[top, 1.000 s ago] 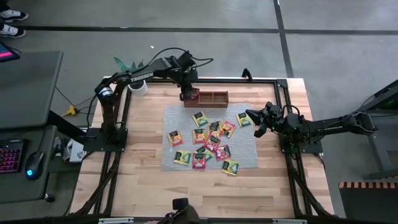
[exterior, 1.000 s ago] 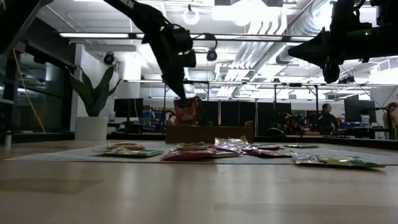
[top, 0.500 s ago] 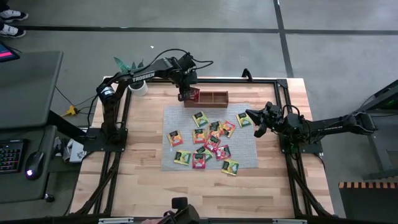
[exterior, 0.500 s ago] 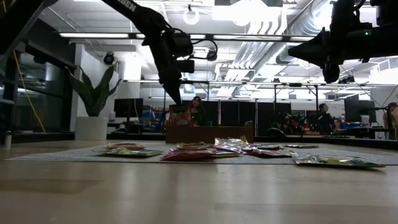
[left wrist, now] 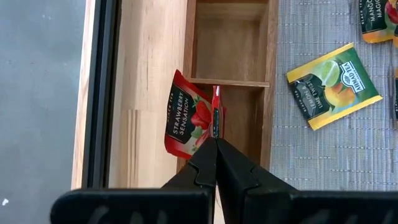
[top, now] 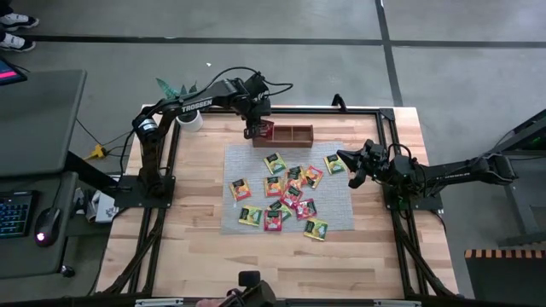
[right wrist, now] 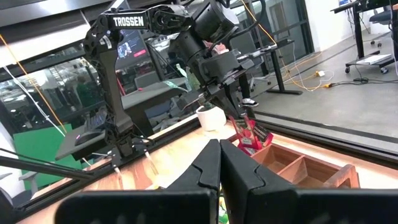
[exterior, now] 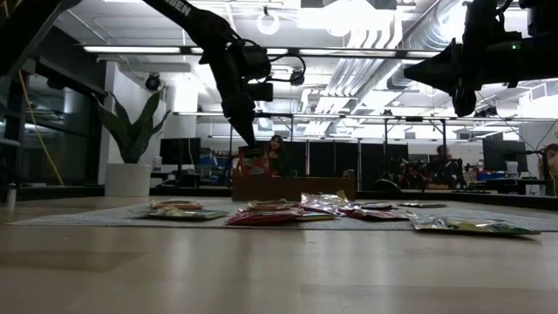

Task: Pick & Place Tea
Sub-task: Put the red tea bag into the left section of the wooden organizer

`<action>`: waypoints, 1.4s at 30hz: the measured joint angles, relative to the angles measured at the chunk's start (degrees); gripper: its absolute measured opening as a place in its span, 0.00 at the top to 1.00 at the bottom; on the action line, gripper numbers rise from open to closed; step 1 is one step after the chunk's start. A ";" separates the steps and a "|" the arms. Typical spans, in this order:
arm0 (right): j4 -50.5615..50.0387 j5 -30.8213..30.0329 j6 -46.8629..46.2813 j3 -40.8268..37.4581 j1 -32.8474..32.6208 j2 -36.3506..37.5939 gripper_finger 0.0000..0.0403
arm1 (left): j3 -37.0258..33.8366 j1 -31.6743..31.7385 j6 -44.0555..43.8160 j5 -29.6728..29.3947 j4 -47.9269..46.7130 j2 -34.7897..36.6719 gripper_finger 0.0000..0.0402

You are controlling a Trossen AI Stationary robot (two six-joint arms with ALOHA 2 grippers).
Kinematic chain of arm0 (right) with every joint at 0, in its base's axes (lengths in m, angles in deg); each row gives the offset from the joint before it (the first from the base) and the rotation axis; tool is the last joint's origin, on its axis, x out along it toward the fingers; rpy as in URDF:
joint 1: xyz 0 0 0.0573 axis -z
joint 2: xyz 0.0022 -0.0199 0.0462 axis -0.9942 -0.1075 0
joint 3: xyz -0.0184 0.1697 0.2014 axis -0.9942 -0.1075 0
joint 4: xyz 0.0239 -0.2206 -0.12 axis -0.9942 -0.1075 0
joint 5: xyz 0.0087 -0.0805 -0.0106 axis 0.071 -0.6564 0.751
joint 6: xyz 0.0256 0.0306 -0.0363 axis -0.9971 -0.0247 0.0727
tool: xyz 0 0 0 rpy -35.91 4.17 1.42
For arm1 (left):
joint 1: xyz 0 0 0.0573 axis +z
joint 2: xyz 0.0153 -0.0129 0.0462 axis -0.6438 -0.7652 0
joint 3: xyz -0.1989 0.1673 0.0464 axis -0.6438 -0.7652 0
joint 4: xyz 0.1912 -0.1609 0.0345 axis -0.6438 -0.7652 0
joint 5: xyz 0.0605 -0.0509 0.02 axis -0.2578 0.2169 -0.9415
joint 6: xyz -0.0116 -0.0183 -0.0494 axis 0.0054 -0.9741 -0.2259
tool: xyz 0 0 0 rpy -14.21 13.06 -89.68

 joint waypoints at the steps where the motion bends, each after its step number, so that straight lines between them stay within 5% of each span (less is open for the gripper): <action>1: 0.00 0.01 0.00 0.00 0.00 -0.02 1.00 | 0.00 0.00 0.00 0.00 0.00 0.00 1.00; 17: 0.00 -0.01 0.00 0.00 0.01 0.00 1.00 | -0.07 -0.02 -1.15 -0.56 0.98 -3.39 0.97; 29: 0.00 0.01 0.00 0.00 -0.01 -0.01 1.00 | 1.98 -0.02 -5.57 -0.54 -0.27 0.44 0.61; 36: 0.00 -0.01 0.00 0.00 -0.01 0.00 1.00 | 11.29 -0.80 -12.73 10.70 -15.45 3.13 0.58; 42: 0.00 -0.01 0.00 0.00 0.01 0.00 1.00 | 11.67 -6.67 -16.23 13.33 -22.41 2.82 0.58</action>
